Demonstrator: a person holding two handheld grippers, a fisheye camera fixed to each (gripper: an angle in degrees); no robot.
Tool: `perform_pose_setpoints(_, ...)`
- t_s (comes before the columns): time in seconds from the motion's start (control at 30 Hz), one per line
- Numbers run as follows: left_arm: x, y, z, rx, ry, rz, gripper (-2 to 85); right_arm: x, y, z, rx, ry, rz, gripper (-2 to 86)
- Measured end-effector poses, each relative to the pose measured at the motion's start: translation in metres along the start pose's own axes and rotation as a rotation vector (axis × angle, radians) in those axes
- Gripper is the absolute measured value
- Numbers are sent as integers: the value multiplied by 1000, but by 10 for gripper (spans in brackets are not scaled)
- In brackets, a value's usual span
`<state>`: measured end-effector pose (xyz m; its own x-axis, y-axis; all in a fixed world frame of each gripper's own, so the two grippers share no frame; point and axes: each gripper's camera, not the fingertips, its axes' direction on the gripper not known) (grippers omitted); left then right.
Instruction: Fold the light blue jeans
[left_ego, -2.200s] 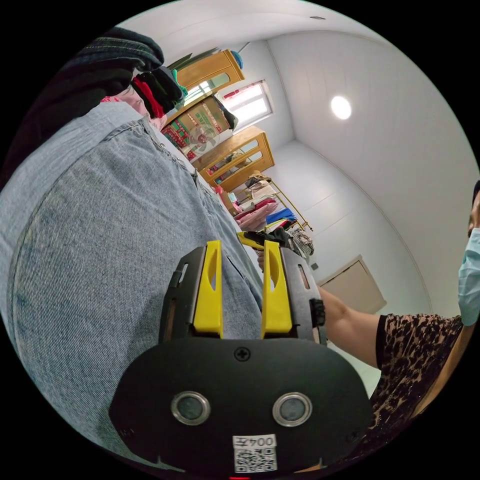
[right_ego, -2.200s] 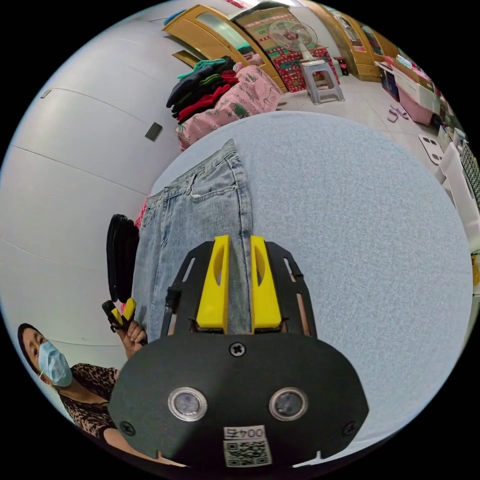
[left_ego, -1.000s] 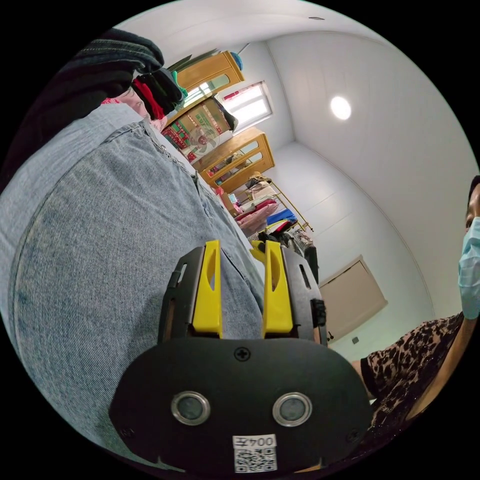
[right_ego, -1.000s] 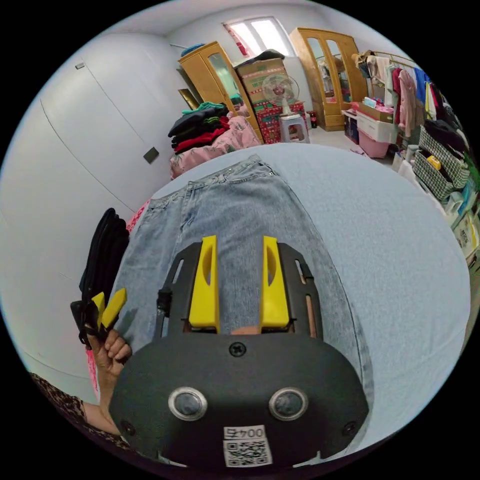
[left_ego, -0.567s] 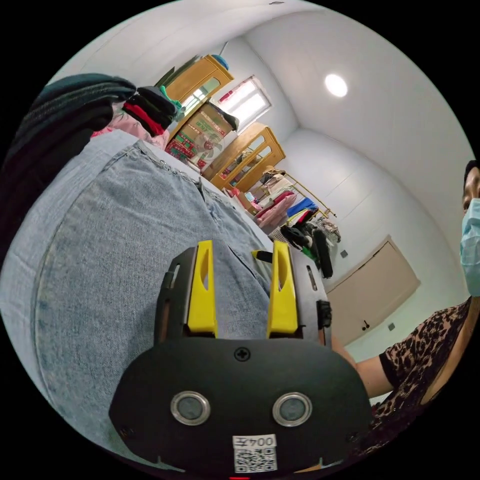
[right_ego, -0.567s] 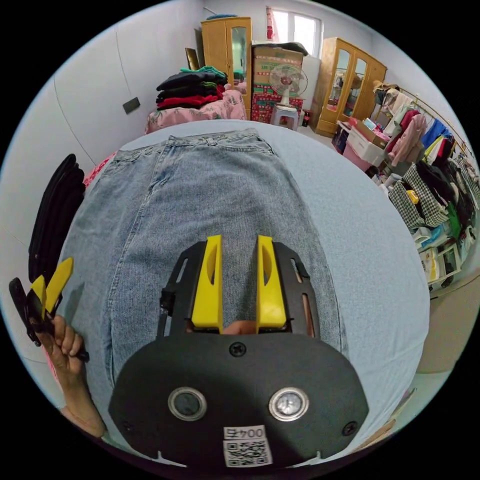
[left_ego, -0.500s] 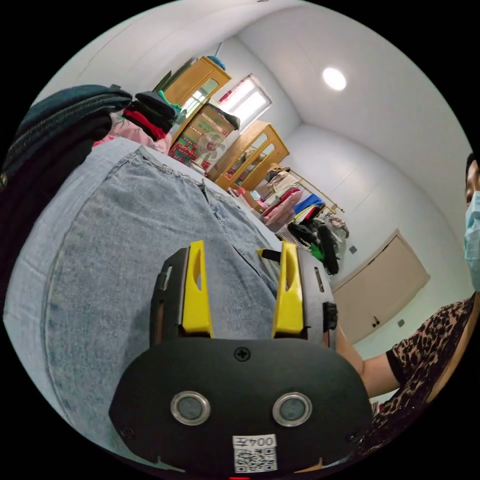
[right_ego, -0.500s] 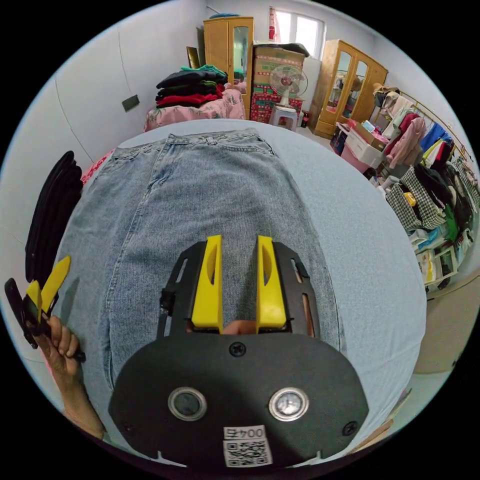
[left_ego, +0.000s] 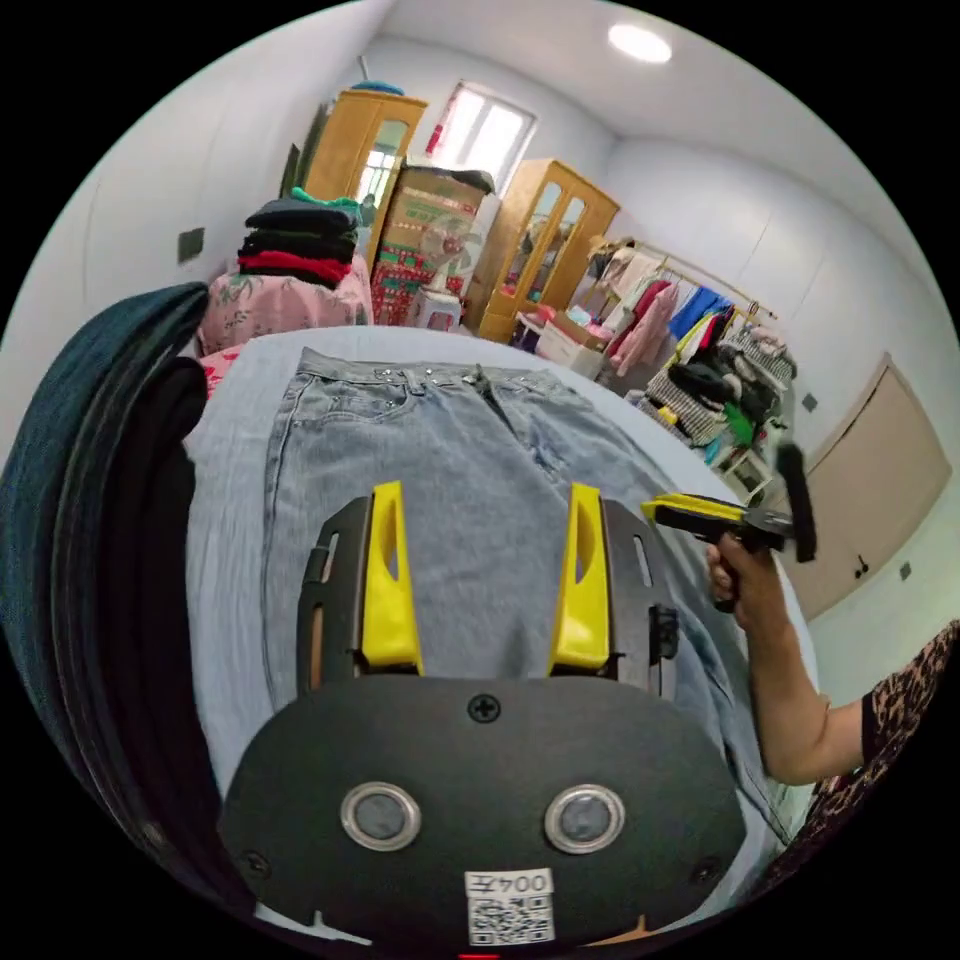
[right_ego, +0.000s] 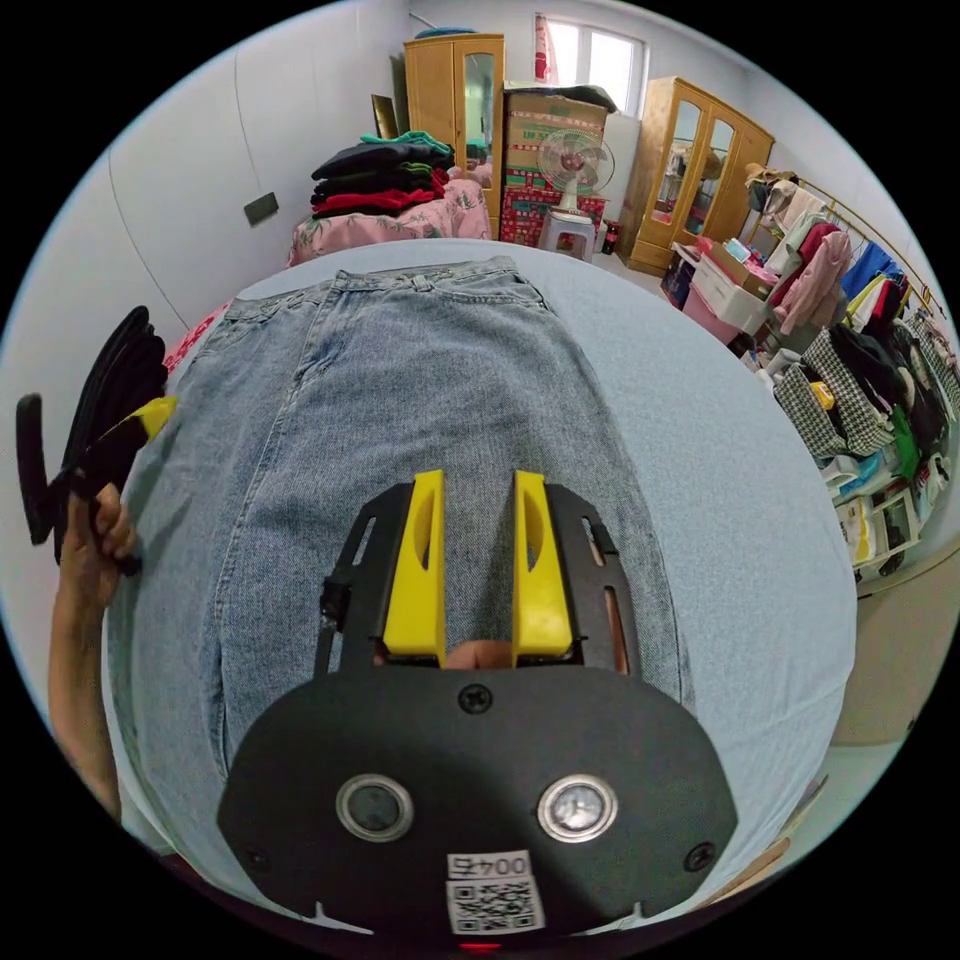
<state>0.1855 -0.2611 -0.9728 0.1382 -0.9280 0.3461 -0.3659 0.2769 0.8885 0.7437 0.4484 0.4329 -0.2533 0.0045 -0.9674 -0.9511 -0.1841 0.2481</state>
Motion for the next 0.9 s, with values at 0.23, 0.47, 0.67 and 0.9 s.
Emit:
perform_pose_setpoints(0.23,-16,-72,20,-143,-137,-31,182,-5,2,6,0,2,-1,109)
perform_pose_setpoints(0.47,-4,-163,53,-35,212,-120,143,-7,3,12,1,0,6,105)
perform_pose_setpoints(0.67,-14,-204,100,-97,156,-237,137,-6,4,18,2,-6,9,103)
perform_pose_setpoints(0.9,12,-215,114,-122,36,-90,75,1,5,25,7,-32,42,91)
